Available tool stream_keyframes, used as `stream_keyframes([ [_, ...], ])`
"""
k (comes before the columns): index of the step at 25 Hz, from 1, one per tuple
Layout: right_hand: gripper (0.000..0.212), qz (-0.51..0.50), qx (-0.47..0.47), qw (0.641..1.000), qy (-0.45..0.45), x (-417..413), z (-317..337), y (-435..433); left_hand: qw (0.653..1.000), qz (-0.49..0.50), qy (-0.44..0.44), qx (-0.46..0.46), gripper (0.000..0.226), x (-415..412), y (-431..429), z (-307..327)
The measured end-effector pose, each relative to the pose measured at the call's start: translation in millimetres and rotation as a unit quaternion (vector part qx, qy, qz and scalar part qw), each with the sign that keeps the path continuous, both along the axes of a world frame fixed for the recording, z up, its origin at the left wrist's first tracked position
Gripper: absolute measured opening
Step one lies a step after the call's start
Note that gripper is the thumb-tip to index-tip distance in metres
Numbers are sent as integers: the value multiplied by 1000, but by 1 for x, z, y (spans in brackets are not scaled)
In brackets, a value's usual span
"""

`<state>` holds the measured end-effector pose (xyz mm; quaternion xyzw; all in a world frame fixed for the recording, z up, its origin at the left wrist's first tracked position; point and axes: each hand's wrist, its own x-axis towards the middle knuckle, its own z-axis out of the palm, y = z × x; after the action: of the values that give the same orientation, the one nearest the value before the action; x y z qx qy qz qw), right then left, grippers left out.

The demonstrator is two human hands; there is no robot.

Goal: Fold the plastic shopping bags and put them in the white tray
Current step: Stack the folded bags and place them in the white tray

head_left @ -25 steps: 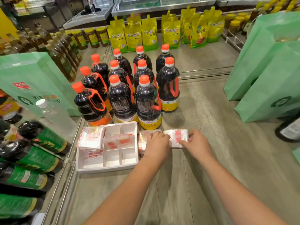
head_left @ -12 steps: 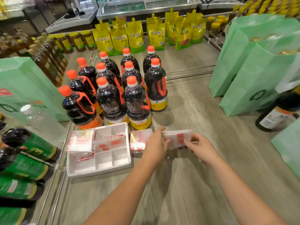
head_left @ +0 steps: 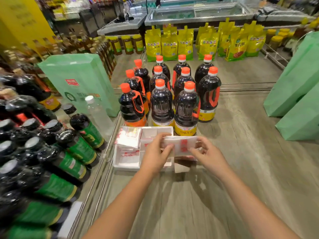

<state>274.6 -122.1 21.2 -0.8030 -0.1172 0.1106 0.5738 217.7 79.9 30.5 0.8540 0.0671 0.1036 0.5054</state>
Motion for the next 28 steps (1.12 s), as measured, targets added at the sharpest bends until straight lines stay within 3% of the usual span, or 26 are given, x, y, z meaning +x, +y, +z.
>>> stream_keyframes([
  [4,7,11,-42,998,-56,2,-3,53,994,95,-29,46,23,-14,48,-1],
  [9,5,11,-92,986,-142,7,-4,90,988,123,-43,81,27,-14,75,-4],
  [16,36,-15,-145,971,-191,9,-9,97,983,113,-82,120,18,-2,81,-9],
  [21,22,-23,-208,941,-267,7,-23,93,974,94,-65,193,14,3,86,-22],
  [28,19,-27,-224,939,-261,6,-26,94,959,124,-34,252,19,2,79,-25],
])
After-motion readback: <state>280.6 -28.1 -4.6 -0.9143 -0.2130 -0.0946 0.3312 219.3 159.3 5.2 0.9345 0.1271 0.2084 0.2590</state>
